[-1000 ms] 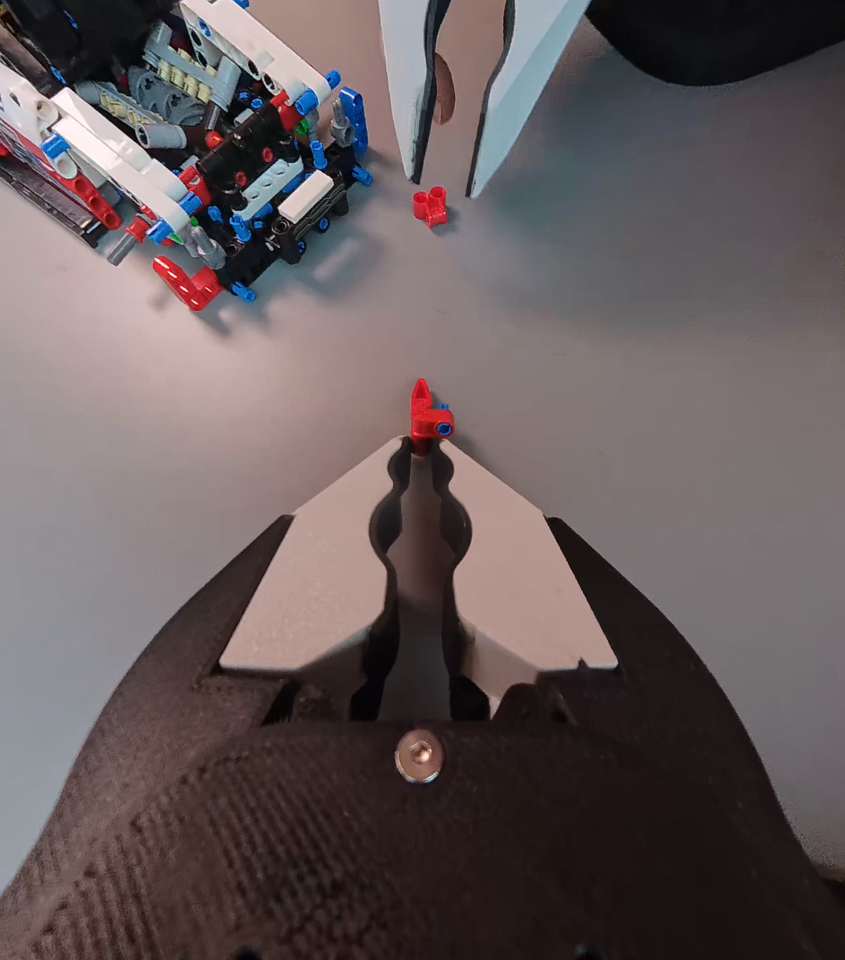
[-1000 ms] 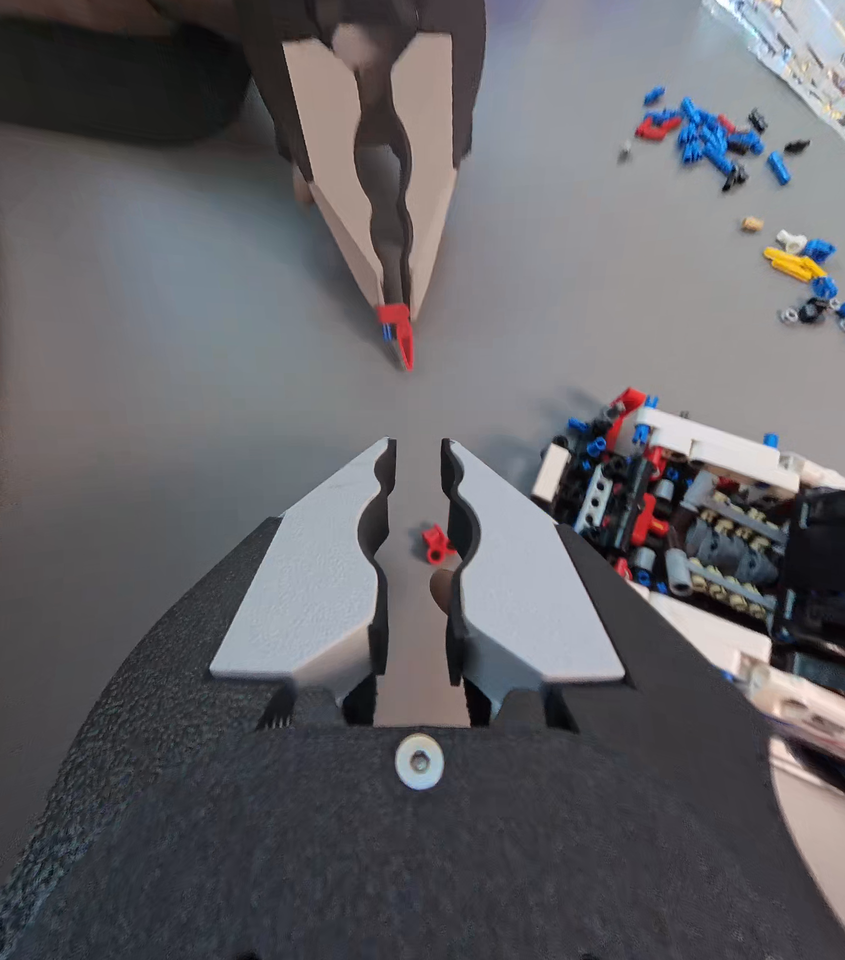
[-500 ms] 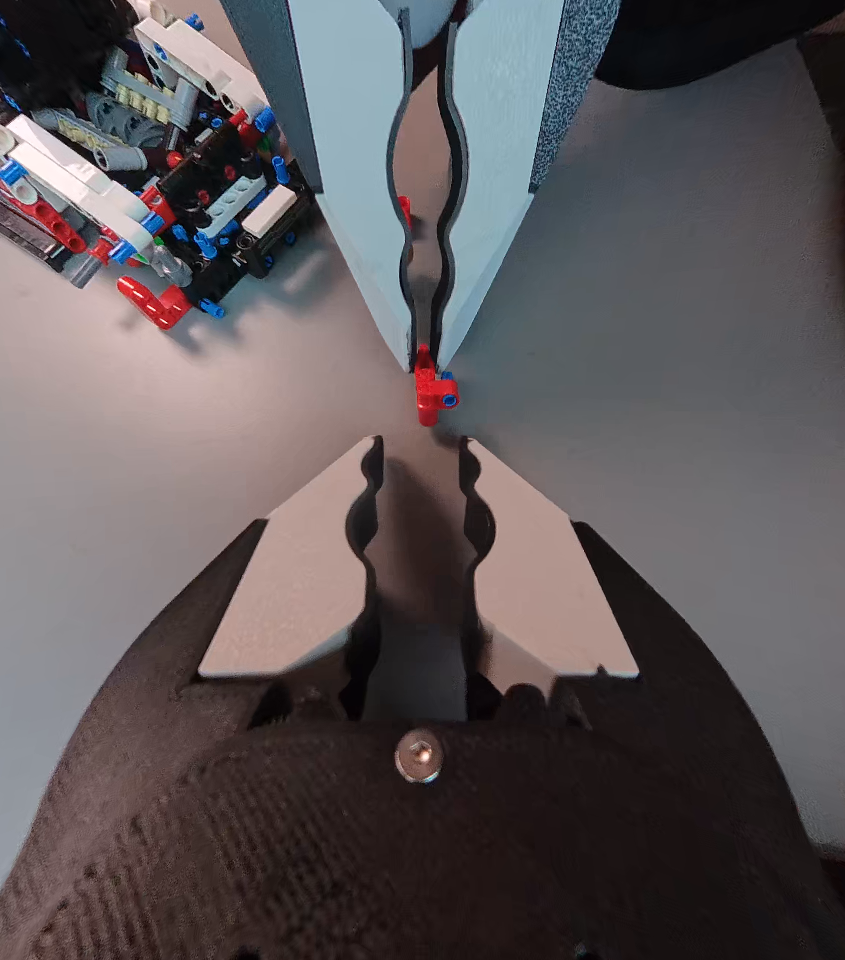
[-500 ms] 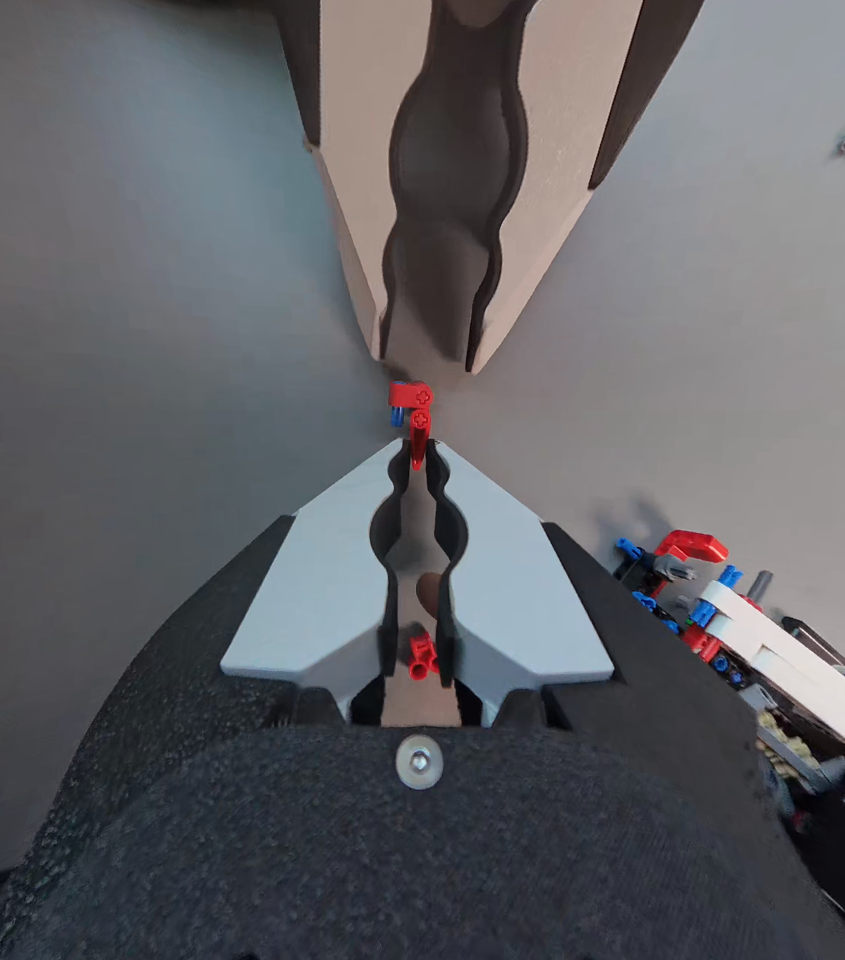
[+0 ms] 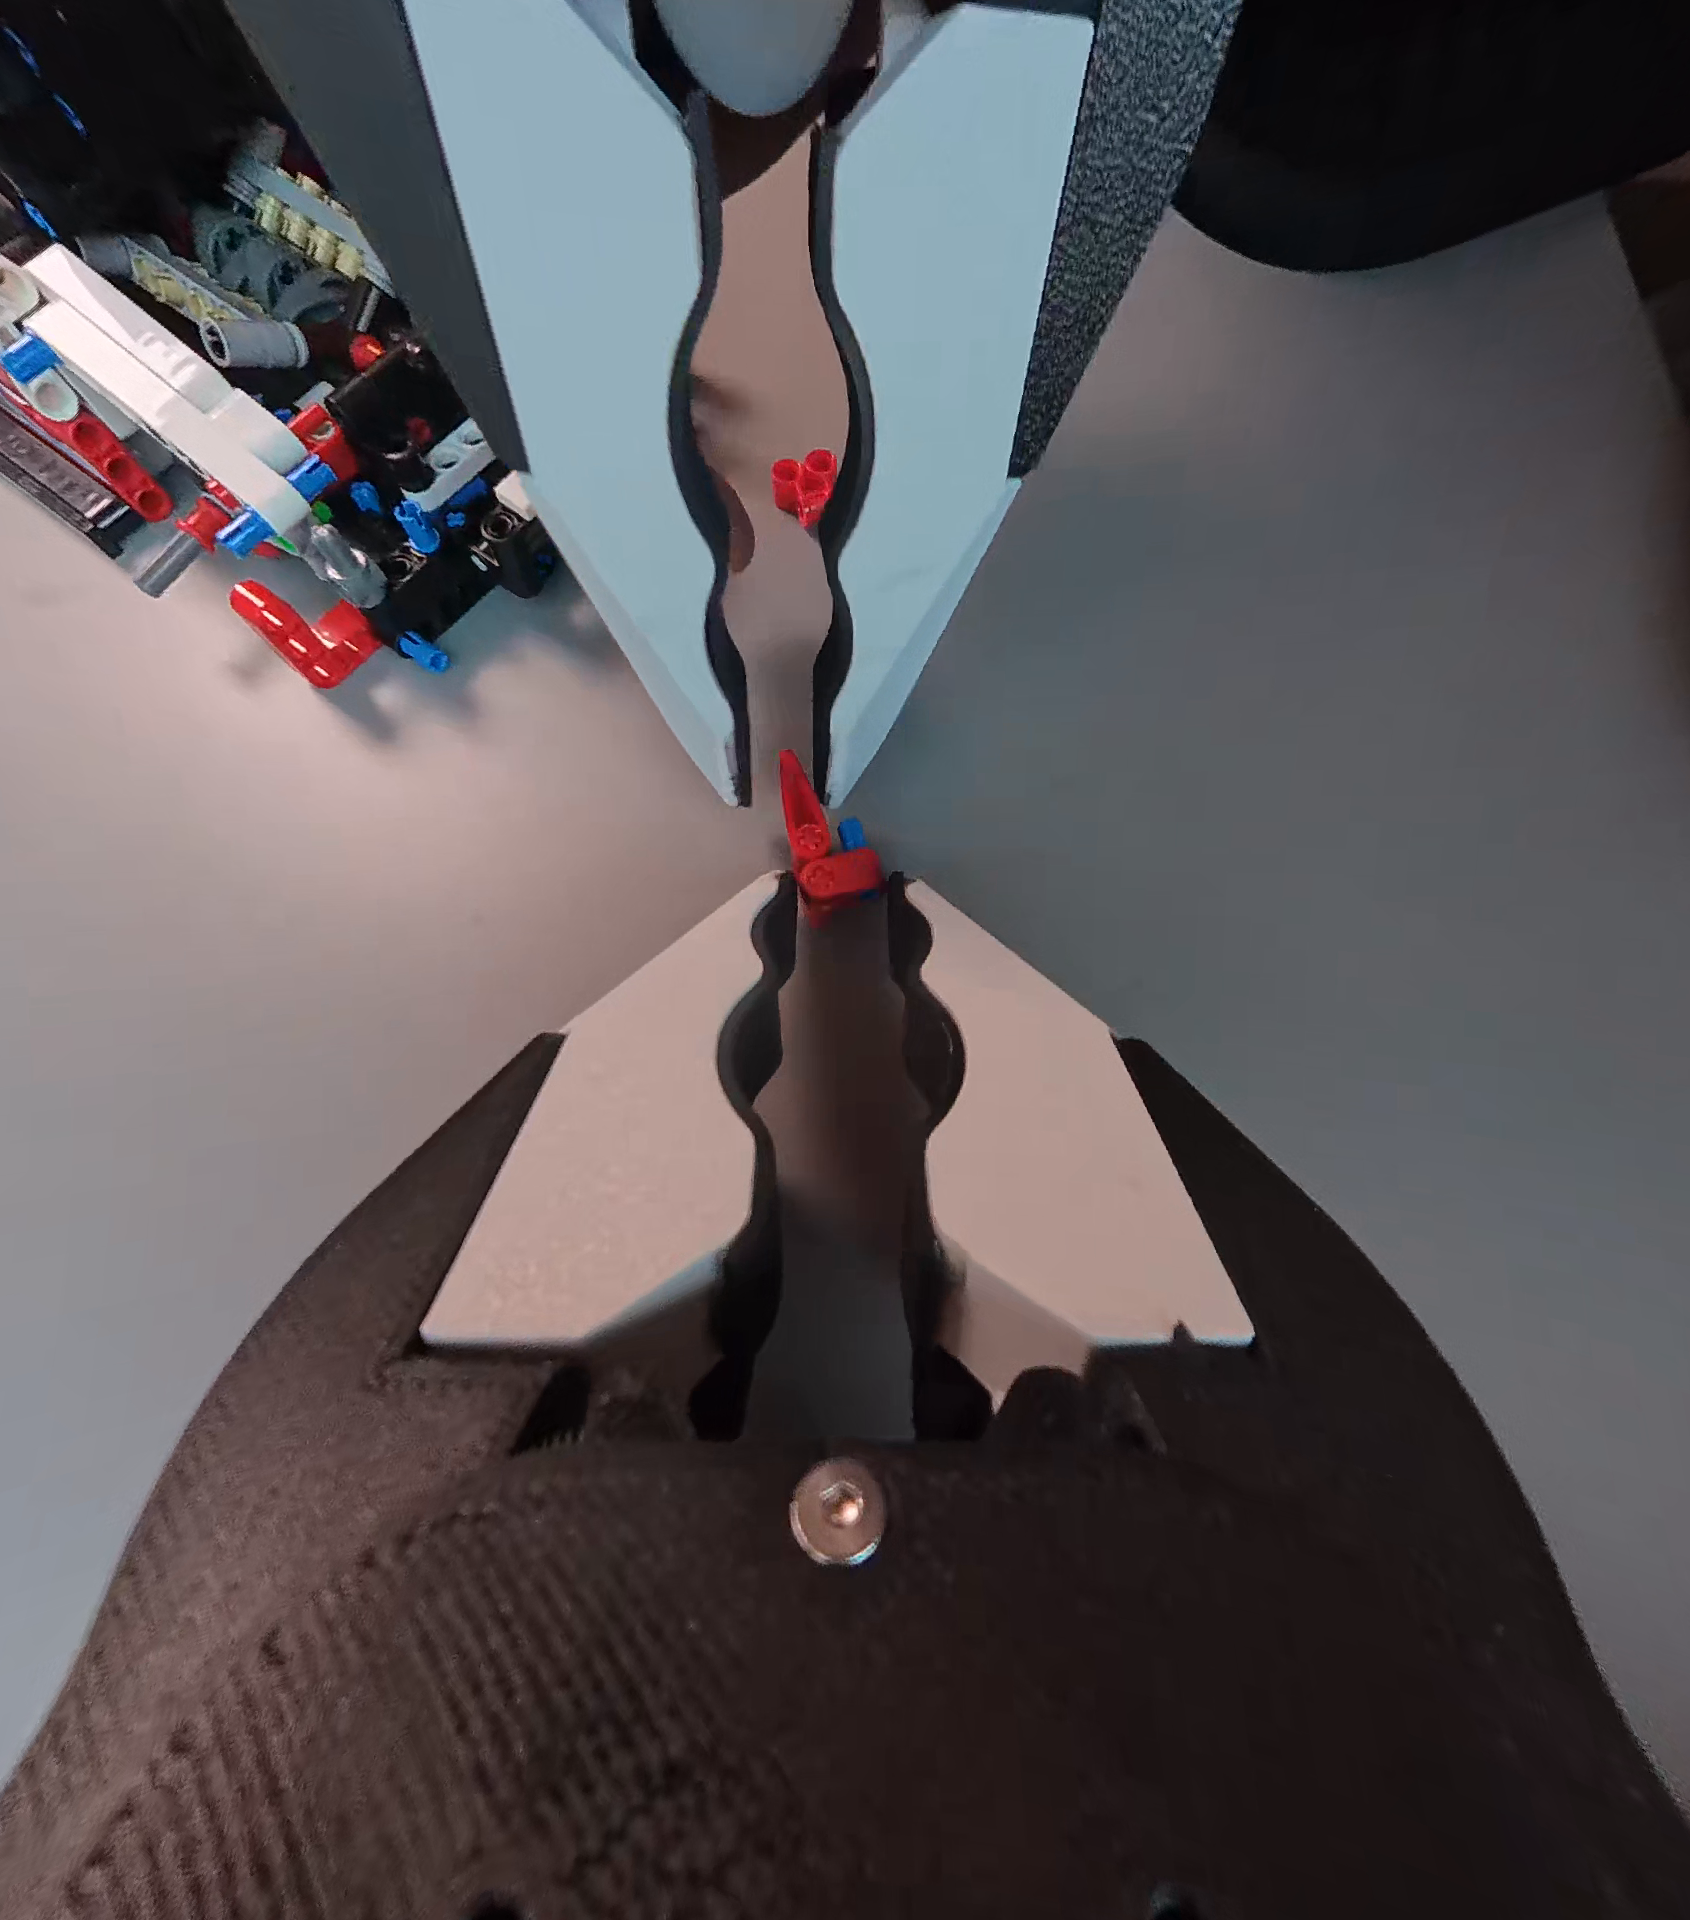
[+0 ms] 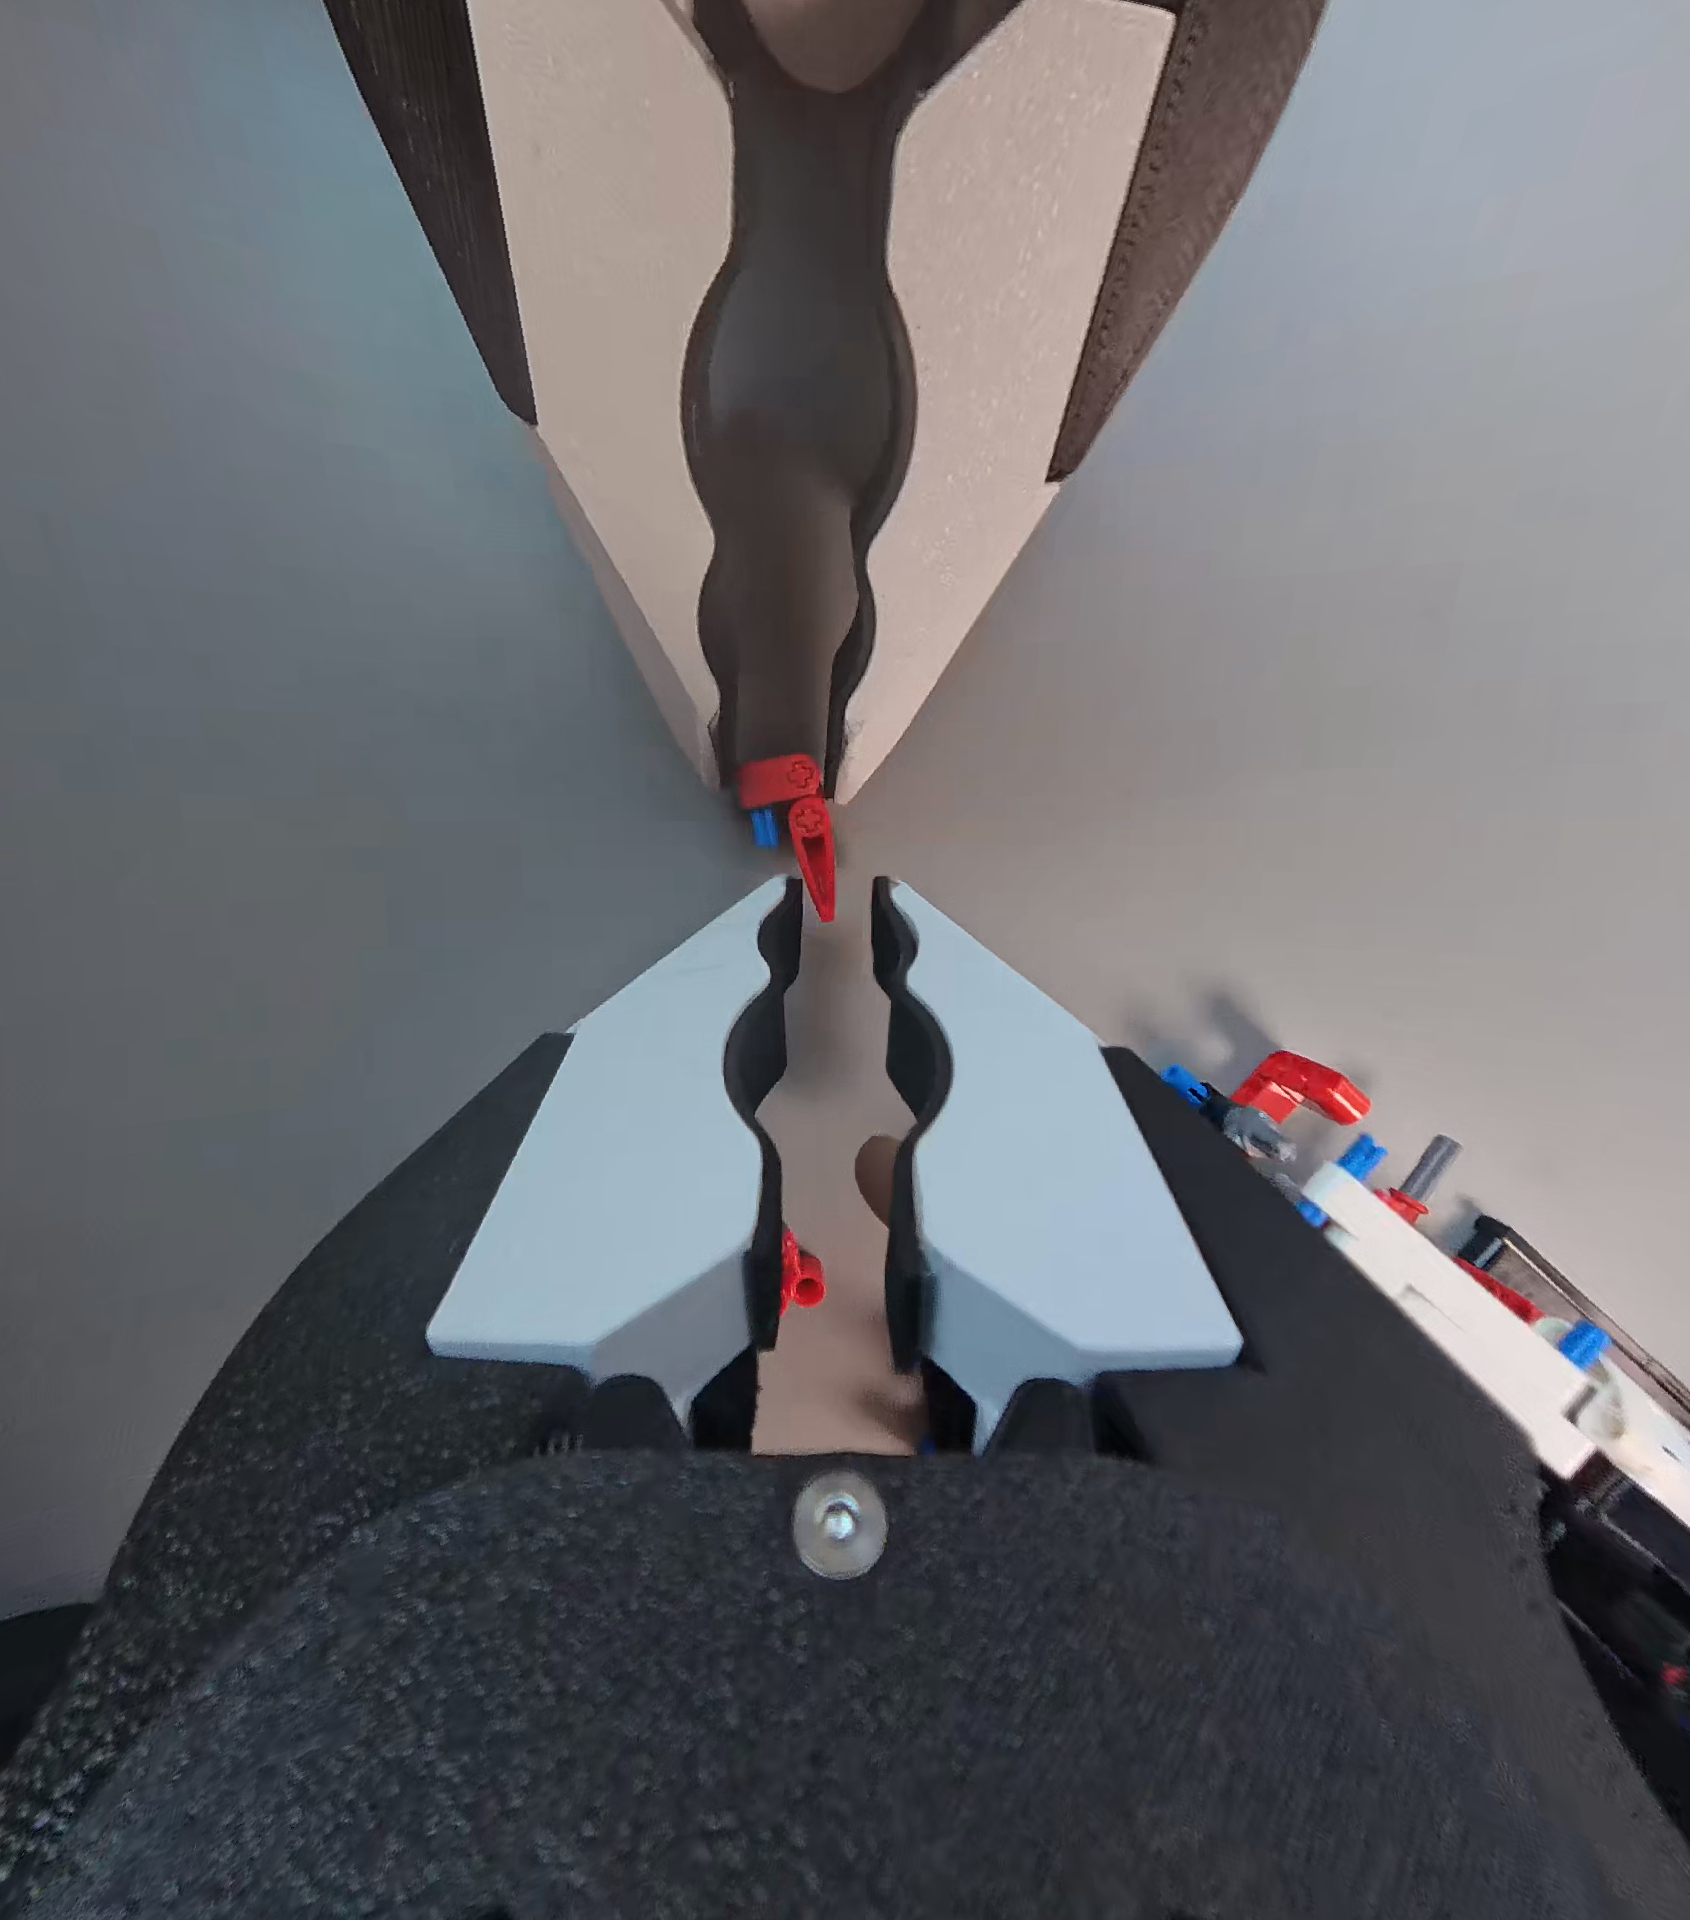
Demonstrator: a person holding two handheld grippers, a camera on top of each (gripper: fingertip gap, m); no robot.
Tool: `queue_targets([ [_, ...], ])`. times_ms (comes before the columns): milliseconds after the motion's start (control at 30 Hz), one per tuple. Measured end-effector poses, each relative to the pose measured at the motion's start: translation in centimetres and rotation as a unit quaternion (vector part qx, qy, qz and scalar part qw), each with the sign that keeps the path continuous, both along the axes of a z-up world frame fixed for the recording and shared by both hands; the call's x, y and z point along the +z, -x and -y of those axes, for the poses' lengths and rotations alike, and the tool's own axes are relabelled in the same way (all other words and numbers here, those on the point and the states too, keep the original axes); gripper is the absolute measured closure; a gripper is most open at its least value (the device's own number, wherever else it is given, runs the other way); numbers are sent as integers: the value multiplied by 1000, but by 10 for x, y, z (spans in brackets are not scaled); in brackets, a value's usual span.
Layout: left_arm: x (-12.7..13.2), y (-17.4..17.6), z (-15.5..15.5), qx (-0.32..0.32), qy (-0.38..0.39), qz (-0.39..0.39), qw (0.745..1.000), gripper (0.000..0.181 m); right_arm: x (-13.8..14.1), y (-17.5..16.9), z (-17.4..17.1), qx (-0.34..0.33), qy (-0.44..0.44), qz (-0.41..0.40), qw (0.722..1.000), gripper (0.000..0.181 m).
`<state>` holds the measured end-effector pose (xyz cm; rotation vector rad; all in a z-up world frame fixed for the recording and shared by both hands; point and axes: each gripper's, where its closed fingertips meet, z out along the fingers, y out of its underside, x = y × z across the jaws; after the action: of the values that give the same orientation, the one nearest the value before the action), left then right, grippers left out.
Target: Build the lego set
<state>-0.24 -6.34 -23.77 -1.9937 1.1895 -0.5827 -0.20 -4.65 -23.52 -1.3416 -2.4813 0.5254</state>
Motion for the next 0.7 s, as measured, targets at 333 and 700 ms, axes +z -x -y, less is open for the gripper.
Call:
queue_targets([
  [333, 19, 8, -2, 7, -1, 39, 999, 147, 11, -87, -40, -114, 37, -40, 992, 163],
  [700, 34, -18, -11, 57, -7, 93, 994, 158, 6, -61, -31, -156, 41, -108, 981, 177],
])
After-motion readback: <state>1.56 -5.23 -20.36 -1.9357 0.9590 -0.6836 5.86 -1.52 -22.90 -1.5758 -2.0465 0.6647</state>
